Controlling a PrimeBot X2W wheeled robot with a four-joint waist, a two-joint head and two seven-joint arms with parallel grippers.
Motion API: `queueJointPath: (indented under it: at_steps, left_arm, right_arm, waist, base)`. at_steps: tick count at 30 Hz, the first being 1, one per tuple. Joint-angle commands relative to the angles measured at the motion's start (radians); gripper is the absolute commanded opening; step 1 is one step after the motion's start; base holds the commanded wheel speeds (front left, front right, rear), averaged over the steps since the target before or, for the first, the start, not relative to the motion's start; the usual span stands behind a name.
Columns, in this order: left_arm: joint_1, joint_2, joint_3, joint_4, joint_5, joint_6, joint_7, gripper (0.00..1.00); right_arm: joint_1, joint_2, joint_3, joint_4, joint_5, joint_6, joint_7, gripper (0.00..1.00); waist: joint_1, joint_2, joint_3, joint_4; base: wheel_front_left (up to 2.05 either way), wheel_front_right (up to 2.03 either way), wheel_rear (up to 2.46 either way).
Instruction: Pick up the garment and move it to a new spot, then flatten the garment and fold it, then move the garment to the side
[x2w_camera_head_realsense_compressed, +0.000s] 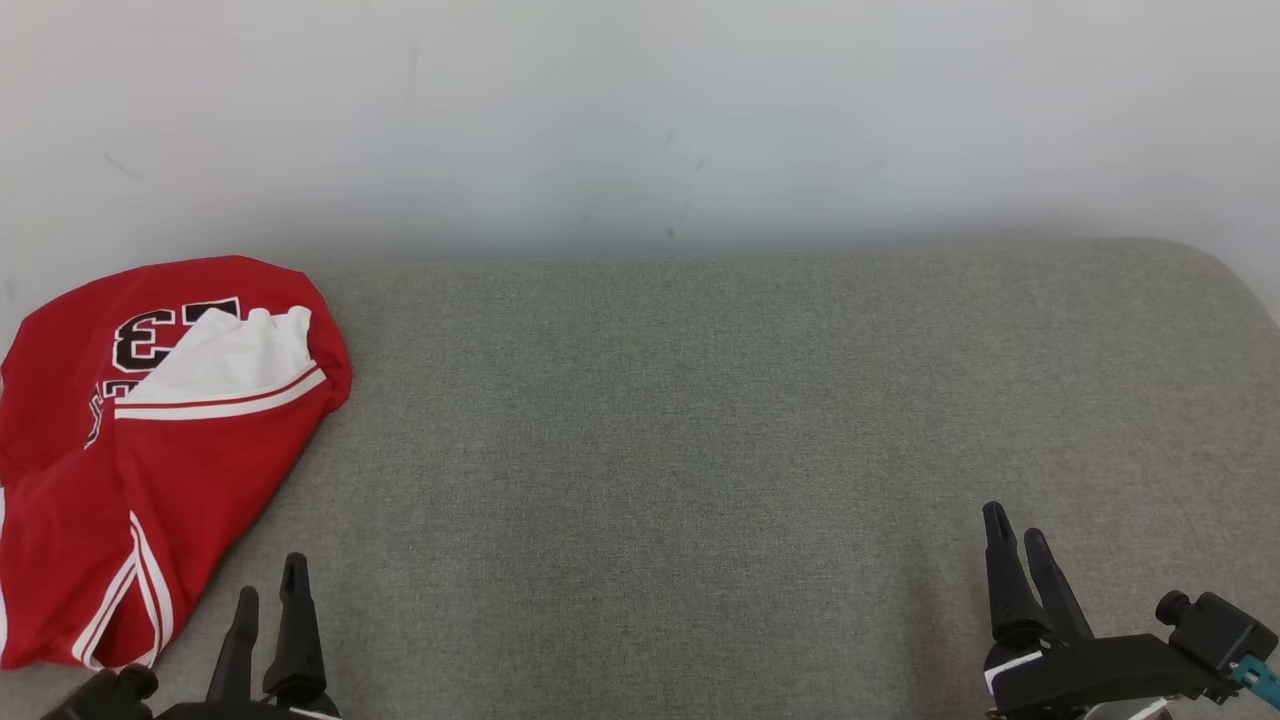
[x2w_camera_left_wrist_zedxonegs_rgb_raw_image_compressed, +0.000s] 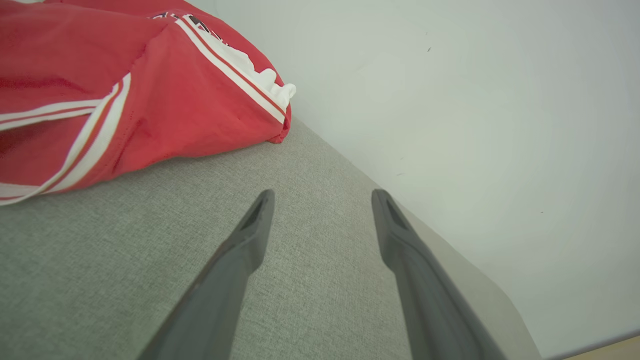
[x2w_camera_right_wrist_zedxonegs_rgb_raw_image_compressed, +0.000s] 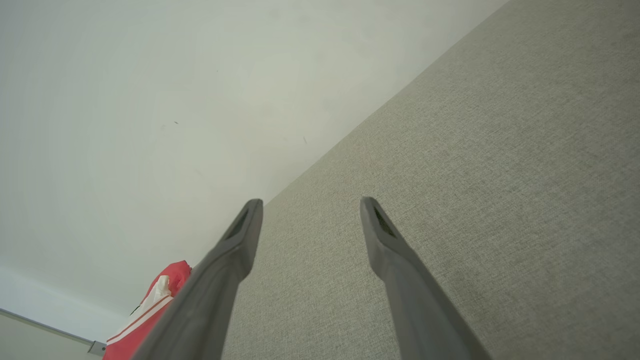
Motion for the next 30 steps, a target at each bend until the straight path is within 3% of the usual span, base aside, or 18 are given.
queueJointPath:
  at_steps: [1, 30]
  left_arm:
    - [0.004, 0.010, -0.003, -0.019, 0.039, 0.000, -0.011, 1.00]
    - [0.031, 0.046, -0.046, -0.062, 0.362, 0.016, -0.091, 1.00]
  right_arm:
    - [-0.005, -0.002, 0.004, -0.013, -0.043, -0.001, -0.012, 1.00]
    - [0.004, 0.002, 0.058, -0.006, -0.391, -0.001, -0.091, 1.00]
  waist:
    - [0.0000, 0.0000, 0.000, 0.000]
    - [0.0000, 0.0000, -0.002, 0.004]
  base:
    - [0.00, 0.00, 0.00]
    - [0.00, 0.00, 0.00]
